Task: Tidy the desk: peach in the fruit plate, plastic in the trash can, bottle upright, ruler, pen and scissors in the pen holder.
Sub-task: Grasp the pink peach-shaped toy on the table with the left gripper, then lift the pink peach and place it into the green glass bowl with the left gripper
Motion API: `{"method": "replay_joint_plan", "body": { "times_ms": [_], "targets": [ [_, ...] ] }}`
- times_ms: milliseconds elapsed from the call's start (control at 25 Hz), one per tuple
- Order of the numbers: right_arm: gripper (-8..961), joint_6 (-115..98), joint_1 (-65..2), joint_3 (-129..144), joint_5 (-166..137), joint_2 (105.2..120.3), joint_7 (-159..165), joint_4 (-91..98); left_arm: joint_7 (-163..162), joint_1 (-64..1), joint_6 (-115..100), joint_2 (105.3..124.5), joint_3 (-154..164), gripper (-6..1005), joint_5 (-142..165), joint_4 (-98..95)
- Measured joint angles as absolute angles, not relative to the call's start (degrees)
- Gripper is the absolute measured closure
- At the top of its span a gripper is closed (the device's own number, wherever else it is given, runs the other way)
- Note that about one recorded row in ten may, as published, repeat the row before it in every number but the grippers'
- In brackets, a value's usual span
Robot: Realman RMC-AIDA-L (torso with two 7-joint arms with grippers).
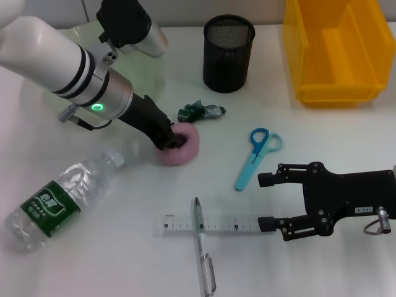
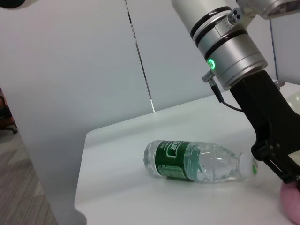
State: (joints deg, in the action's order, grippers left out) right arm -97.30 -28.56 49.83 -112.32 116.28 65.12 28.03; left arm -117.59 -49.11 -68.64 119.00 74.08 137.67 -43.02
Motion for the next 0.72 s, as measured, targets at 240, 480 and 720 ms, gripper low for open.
{"method": "replay_joint_plan", "body": {
  "times_ms": [240,480,720],
  "targets": [
    [129,-97.3,-28.5,49.8,-112.3,116.28,65.1,28.0,-116.5,-48.9,-70.2,118.86,73.6,761,135.5,-43.1],
    [129,-97.3,-28.3,49.8,-112.3,116.28,65.1,28.0,-110.5,-45.2,-75.7,118.46,66.8,800,126.5,-46.3],
    [129,-97.3,-28.3,49.8,-112.3,116.28,65.1,28.0,-103.4,-41.5,-78.6,118.27,60.1,850,117.7,-45.6]
  ]
}}
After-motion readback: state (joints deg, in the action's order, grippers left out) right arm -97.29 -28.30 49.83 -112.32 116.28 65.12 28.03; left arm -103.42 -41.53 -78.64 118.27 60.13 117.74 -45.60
